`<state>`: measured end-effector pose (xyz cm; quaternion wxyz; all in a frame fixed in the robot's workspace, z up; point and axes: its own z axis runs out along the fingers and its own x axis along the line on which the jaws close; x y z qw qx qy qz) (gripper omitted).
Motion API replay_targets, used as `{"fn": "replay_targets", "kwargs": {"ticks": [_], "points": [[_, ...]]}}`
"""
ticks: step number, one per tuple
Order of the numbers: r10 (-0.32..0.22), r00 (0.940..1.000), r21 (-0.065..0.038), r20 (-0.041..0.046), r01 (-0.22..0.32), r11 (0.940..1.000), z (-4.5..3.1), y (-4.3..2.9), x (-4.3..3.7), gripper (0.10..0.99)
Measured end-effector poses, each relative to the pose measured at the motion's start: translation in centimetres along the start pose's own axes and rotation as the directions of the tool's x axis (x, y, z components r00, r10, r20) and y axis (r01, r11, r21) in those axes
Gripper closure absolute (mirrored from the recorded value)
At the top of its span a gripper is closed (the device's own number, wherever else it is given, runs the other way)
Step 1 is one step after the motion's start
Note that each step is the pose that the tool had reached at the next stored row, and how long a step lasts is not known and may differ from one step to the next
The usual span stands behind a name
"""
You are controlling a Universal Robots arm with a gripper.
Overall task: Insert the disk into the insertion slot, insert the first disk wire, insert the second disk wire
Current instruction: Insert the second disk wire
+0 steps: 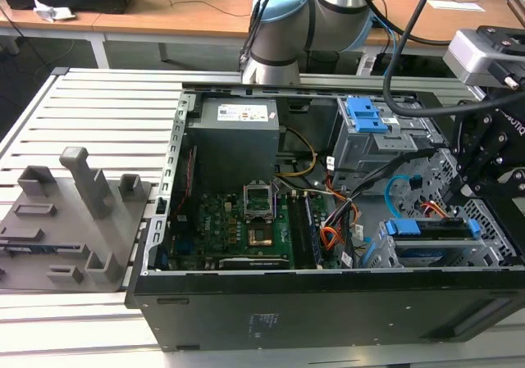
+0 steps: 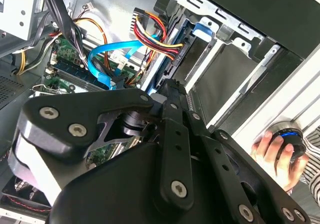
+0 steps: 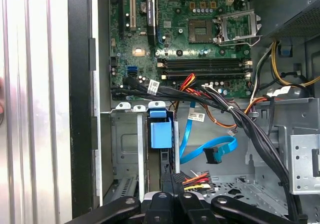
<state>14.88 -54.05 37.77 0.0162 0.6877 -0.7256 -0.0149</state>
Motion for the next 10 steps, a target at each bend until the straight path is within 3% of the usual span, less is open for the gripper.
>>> {"fn": "replay_targets", "kwargs": {"ticks": [1, 2, 4, 6, 8, 9, 10], "points": [[0.0, 1.0, 0.0, 0.0, 0.0, 1.0, 0.0, 0.0, 0.0, 0.914], [0.0, 1.0, 0.0, 0.0, 0.0, 1.0, 0.0, 0.0, 0.0, 0.914], [0.0, 1.0, 0.0, 0.0, 0.0, 1.0, 0.0, 0.0, 0.0, 0.784], [-0.011, 0.9999, 0.0, -0.0003, 0.011, 0.9999, 0.01, 0.01, -0.04, 0.784], [-0.1, 0.995, 0.0, -0.0043, 0.1, 0.995, 0.02, 0.01, -0.03, 0.784], [-0.114, 0.9935, 0.0, -0.0045, 0.114, 0.9935, 0.04, 0.07, -0.95, 0.784], [-0.115, 0.9934, 0.0, -0.0038, 0.115, 0.9934, 0.12, 0.15, -2.78, 0.784]]}}
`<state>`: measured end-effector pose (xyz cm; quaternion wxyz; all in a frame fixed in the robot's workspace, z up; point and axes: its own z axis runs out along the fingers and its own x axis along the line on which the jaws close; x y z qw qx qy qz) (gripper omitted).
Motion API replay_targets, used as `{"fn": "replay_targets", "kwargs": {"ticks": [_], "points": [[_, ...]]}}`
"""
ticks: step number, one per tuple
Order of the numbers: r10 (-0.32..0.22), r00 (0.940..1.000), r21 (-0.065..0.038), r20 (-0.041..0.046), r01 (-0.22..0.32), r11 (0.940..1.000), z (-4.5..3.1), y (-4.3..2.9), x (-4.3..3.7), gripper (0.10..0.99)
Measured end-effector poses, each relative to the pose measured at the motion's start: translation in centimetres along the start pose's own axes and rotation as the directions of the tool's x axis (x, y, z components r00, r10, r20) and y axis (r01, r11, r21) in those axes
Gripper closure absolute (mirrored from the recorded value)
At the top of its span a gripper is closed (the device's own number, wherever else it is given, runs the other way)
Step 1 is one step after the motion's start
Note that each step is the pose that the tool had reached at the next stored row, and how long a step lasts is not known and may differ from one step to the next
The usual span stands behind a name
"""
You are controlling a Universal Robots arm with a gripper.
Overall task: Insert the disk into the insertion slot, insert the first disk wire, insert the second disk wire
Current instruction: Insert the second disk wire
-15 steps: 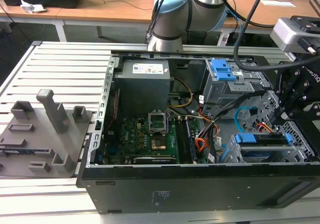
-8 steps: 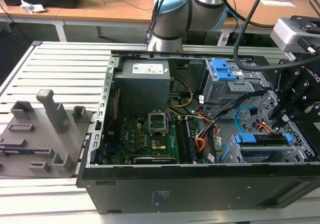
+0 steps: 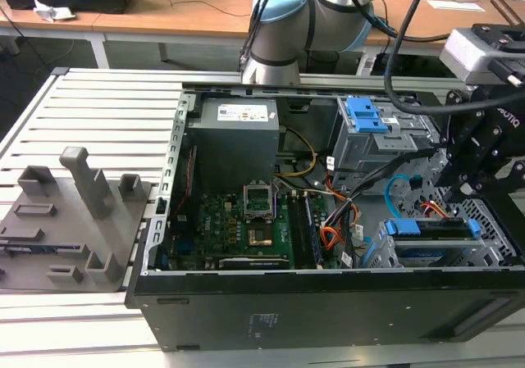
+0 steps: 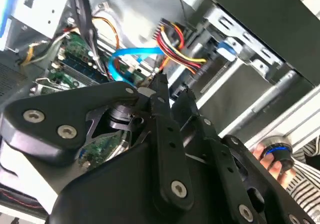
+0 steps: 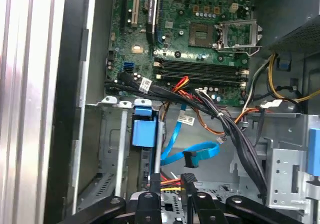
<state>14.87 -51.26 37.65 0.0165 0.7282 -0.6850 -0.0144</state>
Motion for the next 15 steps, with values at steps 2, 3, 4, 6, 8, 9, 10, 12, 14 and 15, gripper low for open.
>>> {"fn": "replay_targets", "kwargs": {"ticks": [2, 3, 4, 6, 8, 9, 10, 12, 14, 15], "points": [[-0.002, 1.0, 0.0, 0.0002, 0.002, 1.0, 0.17, 0.08, -1.33, 0.784], [-0.002, 1.0, 0.0, 0.0004, 0.002, 1.0, 0.23, 0.23, -1.38, 0.784], [-0.002, 1.0, 0.0, 0.0003, 0.002, 1.0, 0.33, 0.52, -1.45, 0.784], [-0.003, 1.0, 0.0, 0.0005, 0.003, 1.0, 0.64, 1.43, -1.54, 0.784], [-0.013, 0.9999, 0.0, 0.0, 0.013, 0.9999, 0.87, 2.11, -1.58, 0.784], [-0.02, 0.9998, 0.0, -0.0011, 0.02, 0.9998, 0.91, 2.24, -1.59, 0.784], [-0.028, 0.9996, 0.0, -0.0031, 0.028, 0.9996, 0.98, 2.38, -1.6, 0.784], [-0.04, 0.9992, 0.0, -0.0074, 0.04, 0.9992, 1.07, 2.46, -1.61, 0.784], [-0.069, 0.9973, -0.002, -0.0234, 0.069, 0.9976, 1.29, 2.48, -1.61, 0.784], [-0.07, 0.9972, -0.003, -0.0259, 0.07, 0.9976, 1.34, 2.47, -1.61, 0.784]]}}
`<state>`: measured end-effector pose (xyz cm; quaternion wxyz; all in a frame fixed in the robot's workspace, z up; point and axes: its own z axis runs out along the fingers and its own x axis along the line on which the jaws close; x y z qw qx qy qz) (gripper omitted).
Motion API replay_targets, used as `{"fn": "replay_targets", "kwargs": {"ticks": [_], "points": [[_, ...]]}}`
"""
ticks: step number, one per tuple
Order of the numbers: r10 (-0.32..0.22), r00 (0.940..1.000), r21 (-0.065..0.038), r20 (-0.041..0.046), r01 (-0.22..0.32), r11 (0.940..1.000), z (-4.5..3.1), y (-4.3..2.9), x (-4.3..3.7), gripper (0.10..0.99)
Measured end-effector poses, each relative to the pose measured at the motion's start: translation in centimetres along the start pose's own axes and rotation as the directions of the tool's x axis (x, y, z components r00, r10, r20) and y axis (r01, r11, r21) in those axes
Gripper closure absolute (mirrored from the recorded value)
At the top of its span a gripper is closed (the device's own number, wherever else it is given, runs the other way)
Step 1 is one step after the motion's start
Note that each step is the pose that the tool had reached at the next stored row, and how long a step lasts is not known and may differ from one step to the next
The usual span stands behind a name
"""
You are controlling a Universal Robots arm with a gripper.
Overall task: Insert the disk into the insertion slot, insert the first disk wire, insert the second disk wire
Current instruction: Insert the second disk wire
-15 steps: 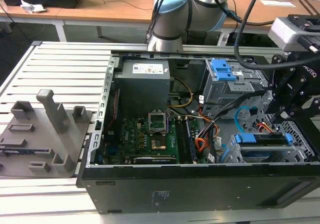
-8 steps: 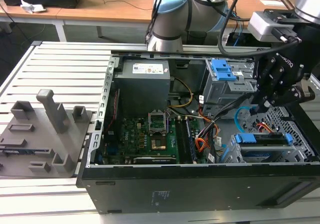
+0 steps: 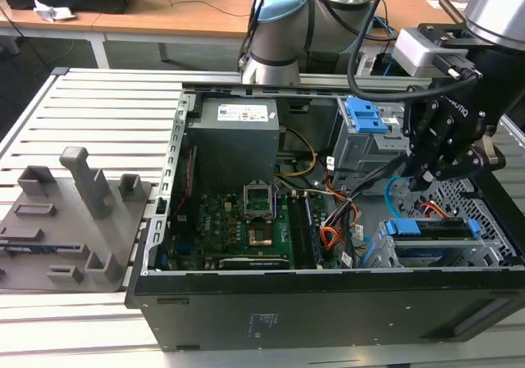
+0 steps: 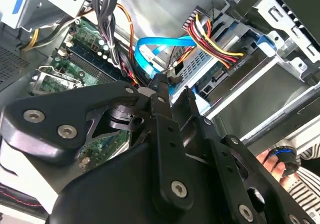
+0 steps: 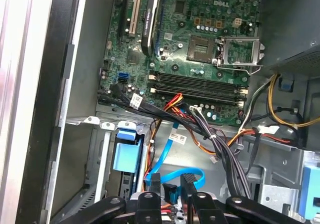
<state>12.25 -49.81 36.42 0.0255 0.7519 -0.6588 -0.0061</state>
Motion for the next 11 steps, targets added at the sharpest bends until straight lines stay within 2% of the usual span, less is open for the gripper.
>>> {"fn": "replay_targets", "kwargs": {"ticks": [6, 7, 8, 11], "points": [[0.0, 1.0, 0.0, -0.0007, 0.0, 1.0, 0.0, 0.0, 0.0, 0.784], [0.0, 1.0, 0.0, -0.0007, 0.0, 1.0, 0.0, 0.0, 0.0, 0.8], [0.0, 1.0, 0.0, -0.0007, 0.0, 1.0, 0.01, 0.0, 0.0, 0.922], [0.0, 1.0, 0.0, -0.0008, 0.0, 1.0, 0.01, 0.0, 0.0, 0.922]]}}
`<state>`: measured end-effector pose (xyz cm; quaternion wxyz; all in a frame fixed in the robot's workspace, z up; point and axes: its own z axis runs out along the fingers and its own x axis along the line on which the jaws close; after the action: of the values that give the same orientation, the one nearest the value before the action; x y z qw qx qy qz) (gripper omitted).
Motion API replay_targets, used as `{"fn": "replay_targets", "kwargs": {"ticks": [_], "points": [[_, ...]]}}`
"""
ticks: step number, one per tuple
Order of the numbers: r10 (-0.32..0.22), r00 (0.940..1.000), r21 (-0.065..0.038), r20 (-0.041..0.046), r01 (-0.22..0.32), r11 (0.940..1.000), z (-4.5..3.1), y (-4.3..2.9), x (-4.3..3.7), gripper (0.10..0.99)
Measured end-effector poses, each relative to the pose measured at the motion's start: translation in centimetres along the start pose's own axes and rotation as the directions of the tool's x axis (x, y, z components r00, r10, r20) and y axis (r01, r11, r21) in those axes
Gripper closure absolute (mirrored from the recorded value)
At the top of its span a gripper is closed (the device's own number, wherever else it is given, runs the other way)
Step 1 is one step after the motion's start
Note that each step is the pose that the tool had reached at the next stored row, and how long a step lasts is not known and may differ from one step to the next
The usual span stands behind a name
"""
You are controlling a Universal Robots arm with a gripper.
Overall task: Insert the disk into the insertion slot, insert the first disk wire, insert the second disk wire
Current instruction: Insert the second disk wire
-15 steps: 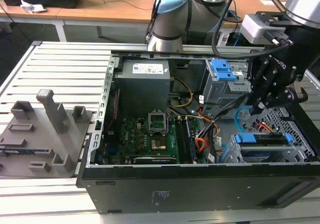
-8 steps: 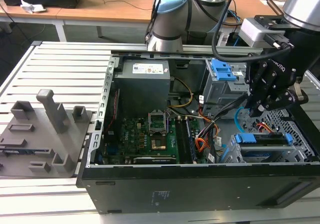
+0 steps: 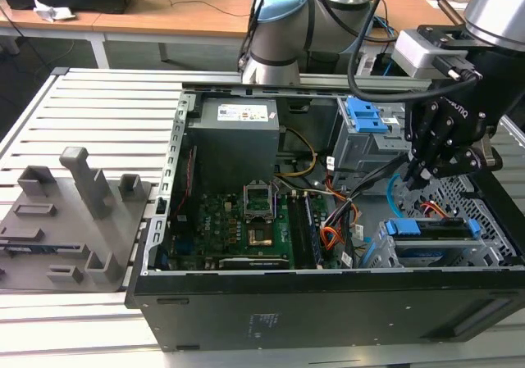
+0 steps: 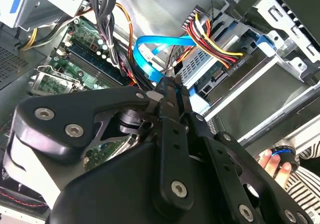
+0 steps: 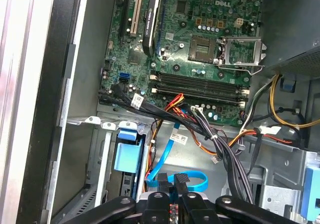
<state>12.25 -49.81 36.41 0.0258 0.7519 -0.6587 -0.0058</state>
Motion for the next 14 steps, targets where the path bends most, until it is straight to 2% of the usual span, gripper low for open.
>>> {"fn": "replay_targets", "kwargs": {"ticks": [3, 6, 7, 9, 12, 14], "points": [[0.0, 1.0, 0.0, 0.0, 0.0, 1.0, 0.01, 0.03, 0.18, 0.922], [0.0, 1.0, 0.0, 0.0, 0.0, 1.0, 0.1, 0.3, 2.27, 0.922], [0.0, 1.0, 0.0, 0.0, 0.0, 1.0, 0.16, 0.45, 3.41, 0.922], [0.0, 1.0, 0.0, 0.0001, 0.0, 1.0, 0.27, 0.55, 4.32, 0.922], [0.0, 1.0, -0.001, 0.0001, 0.0, 1.0, 0.53, 0.29, 4.42, 0.922], [0.0, 1.0, -0.004, 0.0005, 0.0, 1.0, 1.21, -0.2, 4.47, 0.922]]}}
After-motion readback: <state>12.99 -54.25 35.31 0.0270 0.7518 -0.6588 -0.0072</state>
